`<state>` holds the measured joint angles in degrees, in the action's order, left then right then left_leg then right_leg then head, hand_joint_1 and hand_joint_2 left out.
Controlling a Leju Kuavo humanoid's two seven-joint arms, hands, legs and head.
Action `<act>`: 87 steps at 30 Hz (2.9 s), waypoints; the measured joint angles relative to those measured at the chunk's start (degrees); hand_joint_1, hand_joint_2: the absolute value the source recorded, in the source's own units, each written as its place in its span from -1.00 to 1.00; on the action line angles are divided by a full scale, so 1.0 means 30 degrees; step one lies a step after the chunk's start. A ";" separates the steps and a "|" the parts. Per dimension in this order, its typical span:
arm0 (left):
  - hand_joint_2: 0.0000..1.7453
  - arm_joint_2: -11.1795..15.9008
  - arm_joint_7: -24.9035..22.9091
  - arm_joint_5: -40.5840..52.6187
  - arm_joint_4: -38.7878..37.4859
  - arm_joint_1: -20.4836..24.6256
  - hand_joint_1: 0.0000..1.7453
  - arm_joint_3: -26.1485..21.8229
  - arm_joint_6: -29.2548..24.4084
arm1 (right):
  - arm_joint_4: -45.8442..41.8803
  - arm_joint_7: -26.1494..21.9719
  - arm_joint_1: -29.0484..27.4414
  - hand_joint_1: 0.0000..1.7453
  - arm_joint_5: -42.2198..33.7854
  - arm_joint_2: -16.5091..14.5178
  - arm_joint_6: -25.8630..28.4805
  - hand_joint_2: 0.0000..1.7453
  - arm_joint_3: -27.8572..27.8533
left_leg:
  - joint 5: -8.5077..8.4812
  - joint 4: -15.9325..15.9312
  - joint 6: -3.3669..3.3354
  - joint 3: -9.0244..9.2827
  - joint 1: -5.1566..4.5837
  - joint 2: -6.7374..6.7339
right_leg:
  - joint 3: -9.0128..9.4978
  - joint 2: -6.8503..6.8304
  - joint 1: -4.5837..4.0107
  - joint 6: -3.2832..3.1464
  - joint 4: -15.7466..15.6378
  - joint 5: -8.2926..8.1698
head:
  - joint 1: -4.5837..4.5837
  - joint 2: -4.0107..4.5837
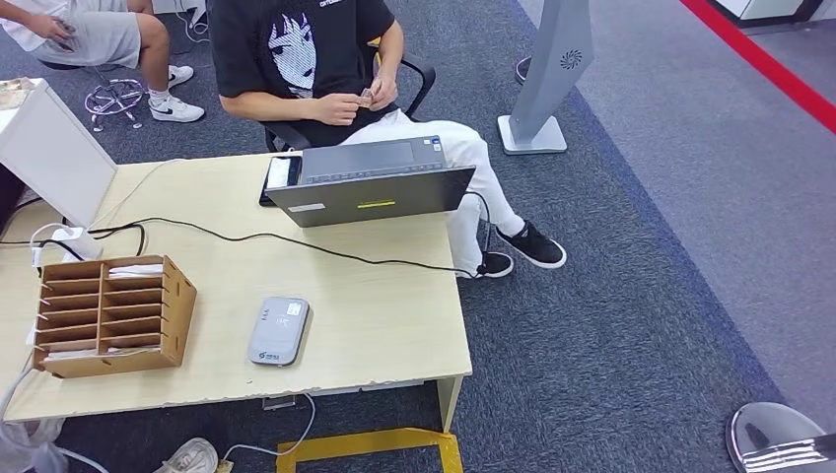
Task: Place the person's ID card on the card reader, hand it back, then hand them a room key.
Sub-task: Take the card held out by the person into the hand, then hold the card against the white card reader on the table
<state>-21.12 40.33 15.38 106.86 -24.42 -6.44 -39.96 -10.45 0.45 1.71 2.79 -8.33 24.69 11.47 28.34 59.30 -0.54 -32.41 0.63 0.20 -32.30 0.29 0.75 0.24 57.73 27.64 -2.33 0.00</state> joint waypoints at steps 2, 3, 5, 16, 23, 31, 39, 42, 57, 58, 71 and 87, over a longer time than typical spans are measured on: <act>1.00 0.0033 0.0000 0.0013 0.0356 0.0068 -1.00 0.0135 -0.0007 | 0.0000 0.0129 0.0028 -1.00 0.0105 0.0000 -0.0056 1.00 0.0004 | 0.0000 0.0000 0.0000 0.0001 0.0000 0.0000 | 0.0002 0.0001 0.0000 0.0000 0.0000 -0.0001 | -0.0002 0.0000; 1.00 0.0053 0.0000 0.0002 0.0471 0.0088 -1.00 0.0190 -0.0009 | 0.0000 0.0157 0.0039 -1.00 0.0129 0.0000 -0.0056 1.00 0.0005 | 0.0000 0.0000 0.0000 0.0003 0.0000 0.0000 | 0.0003 0.0001 0.0000 0.0000 0.0000 -0.0001 | -0.0002 0.0000; 1.00 0.0104 -0.0002 -0.0044 0.0631 0.0121 -1.00 0.0262 0.0016 | 0.0000 0.0171 0.0055 -1.00 0.0184 0.0000 -0.0064 1.00 0.0007 | 0.0000 0.0000 0.0000 0.0007 0.0000 -0.0001 | 0.0003 0.0002 0.0000 0.0000 0.0000 -0.0001 | 0.0000 0.0000; 1.00 0.3381 -0.3022 0.3109 -0.0353 0.2946 -1.00 0.0605 0.0264 | -0.0007 0.0563 0.0271 -1.00 0.0987 0.0124 -0.0909 1.00 0.0299 | -0.0046 -0.0003 0.0022 0.0018 0.0007 0.0003 | 0.0002 -0.0002 -0.0006 -0.0010 0.0015 -0.0012 | 0.0000 0.0000; 1.00 0.5706 -0.3706 0.3716 -0.3562 0.6069 -1.00 0.0603 0.0536 | -0.0062 0.0878 0.0636 -1.00 0.1680 0.0246 -0.1397 1.00 0.0660 | -0.0080 -0.0001 0.0023 0.0017 0.0005 0.0003 | 0.0000 -0.0002 -0.0004 -0.0015 0.0020 -0.0050 | -0.0002 0.0000; 1.00 0.7154 -0.4171 0.5453 -0.8173 0.9990 -1.00 0.0941 0.0725 | -0.0122 0.1023 0.0988 -1.00 0.2055 0.0359 -0.1754 1.00 0.0900 | -0.0102 0.0005 0.0038 0.0017 0.0004 -0.0001 | -0.0008 0.0005 -0.0003 -0.0033 0.0020 -0.0085 | -0.0004 0.0000; 1.00 0.7089 -0.4568 0.5515 -1.0328 1.1643 -1.00 0.2117 0.0818 | -0.0171 0.1038 0.1036 -1.00 0.2209 0.0364 -0.1688 1.00 0.0903 | -0.0099 0.0009 0.0037 0.0007 0.0002 -0.0003 | -0.0018 0.0009 -0.0002 -0.0031 0.0018 -0.0085 | -0.0002 0.0000; 1.00 0.6998 -0.4563 0.5448 -1.0640 1.1846 -1.00 0.2362 0.0862 | -0.0175 0.1038 0.1040 -1.00 0.2217 0.0364 -0.1683 1.00 0.0903 | -0.0098 0.0009 0.0039 0.0003 0.0002 -0.0006 | -0.0026 0.0011 -0.0002 -0.0031 0.0018 -0.0085 | -0.0002 0.0000; 1.00 0.6681 -0.4641 0.4369 -1.1106 1.2182 1.00 0.2759 0.0202 | -0.0188 0.1187 0.1037 -1.00 0.2399 0.0364 -0.1413 1.00 0.0903 | -0.0099 0.0008 0.0040 -0.0005 0.0004 -0.0006 | -0.0033 0.0012 -0.0004 -0.0032 0.0019 -0.0085 | -0.0002 0.0000; 1.00 0.6657 -0.4645 0.4217 -1.1124 1.2187 1.00 0.2759 0.0186 | -0.0189 0.1193 0.1037 -1.00 0.2426 0.0364 -0.1382 1.00 0.0903 | -0.0099 0.0008 0.0040 -0.0005 0.0004 -0.0007 | -0.0033 0.0013 -0.0004 -0.0032 0.0019 -0.0085 | -0.0002 0.0000; 1.00 0.6532 -0.4583 0.3756 -1.1153 1.2278 1.00 0.2752 -0.0022 | -0.0189 0.1242 0.1034 -1.00 0.2477 0.0364 -0.1346 1.00 0.0903 | -0.0099 0.0008 0.0040 -0.0008 0.0004 -0.0005 | -0.0033 0.0013 -0.0004 -0.0032 0.0019 -0.0085 | -0.0002 0.0000; 1.00 0.6283 -0.4366 0.3681 -1.1265 1.2246 1.00 0.2441 0.0066 | -0.0189 0.1204 0.1029 -1.00 0.2652 0.0364 -0.1233 1.00 0.0903 | -0.0099 0.0008 0.0039 -0.0009 0.0004 -0.0005 | -0.0033 0.0013 -0.0004 -0.0032 0.0019 -0.0085 | -0.0002 0.0000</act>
<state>-2.28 27.23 26.42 73.06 12.32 0.88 -39.76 -11.02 4.06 4.80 10.75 -7.23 20.99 14.19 28.04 59.33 -0.42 -32.43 0.64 0.19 -32.40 0.33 0.73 0.14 57.79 27.38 -2.34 0.00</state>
